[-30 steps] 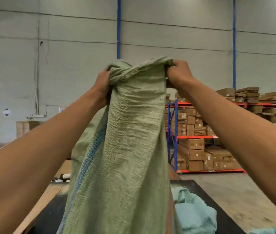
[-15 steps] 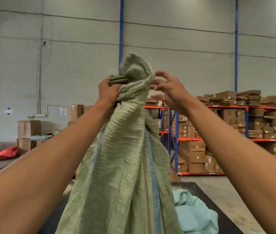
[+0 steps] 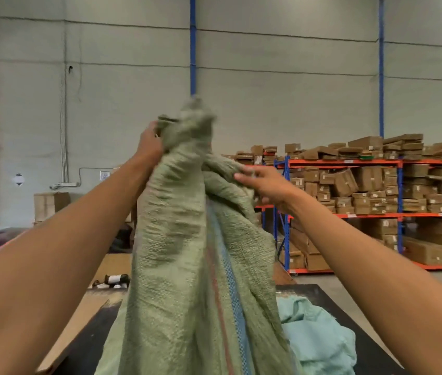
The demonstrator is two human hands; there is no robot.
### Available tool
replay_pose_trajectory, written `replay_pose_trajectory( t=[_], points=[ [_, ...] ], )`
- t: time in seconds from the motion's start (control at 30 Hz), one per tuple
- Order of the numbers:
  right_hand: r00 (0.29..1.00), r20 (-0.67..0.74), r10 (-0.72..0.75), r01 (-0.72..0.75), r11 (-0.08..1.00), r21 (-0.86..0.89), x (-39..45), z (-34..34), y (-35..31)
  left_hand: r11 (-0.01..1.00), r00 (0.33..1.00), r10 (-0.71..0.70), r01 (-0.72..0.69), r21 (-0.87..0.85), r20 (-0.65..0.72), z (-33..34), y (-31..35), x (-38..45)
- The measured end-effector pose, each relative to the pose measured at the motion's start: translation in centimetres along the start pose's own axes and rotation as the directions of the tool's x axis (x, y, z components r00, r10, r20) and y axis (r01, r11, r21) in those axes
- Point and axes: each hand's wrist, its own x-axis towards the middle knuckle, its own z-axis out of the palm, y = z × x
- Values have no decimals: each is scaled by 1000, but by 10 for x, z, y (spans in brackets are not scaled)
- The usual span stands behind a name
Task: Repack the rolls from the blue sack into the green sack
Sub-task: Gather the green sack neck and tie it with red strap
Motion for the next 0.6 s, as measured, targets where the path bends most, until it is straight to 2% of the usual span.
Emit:
replay_pose_trajectory(
  t=[0.07, 0.13, 0.23, 0.33, 0.4, 0.47, 0.53, 0.6],
  points=[
    [957, -276, -87, 91, 996, 2, 10, -10, -15, 998, 993, -43, 48, -43, 111, 2, -2, -7],
    [905, -393, -161, 180, 984, 12, 25, -12, -33, 1000, 965, -27, 25, 14, 262, 10, -2, -15],
    [866, -452, -216, 287, 953, 94, 42, 0, -68, 997, 918, -33, 57, -50, 395, 27, 9, -20],
    [881, -357, -311, 411, 877, 249, 42, 14, -98, 996, 904, -60, 82, -32, 423, 42, 22, -21],
    [875, -317, -365, 473, 783, 404, 35, 16, -107, 990, 932, -102, 130, -59, 348, 44, 27, -23],
    [889, -277, -365, 458, 716, 527, 24, 13, -105, 975, 978, -141, 165, -151, 156, 41, 28, -21],
    [912, -233, -337, 409, 786, 464, 12, 13, -93, 969, 982, -189, 184, -167, -13, 36, 27, -14],
    [948, -84, -308, 319, 905, 282, 2, 16, -71, 953, 952, -252, 213, -214, -176, 30, 20, -2]
  ],
)
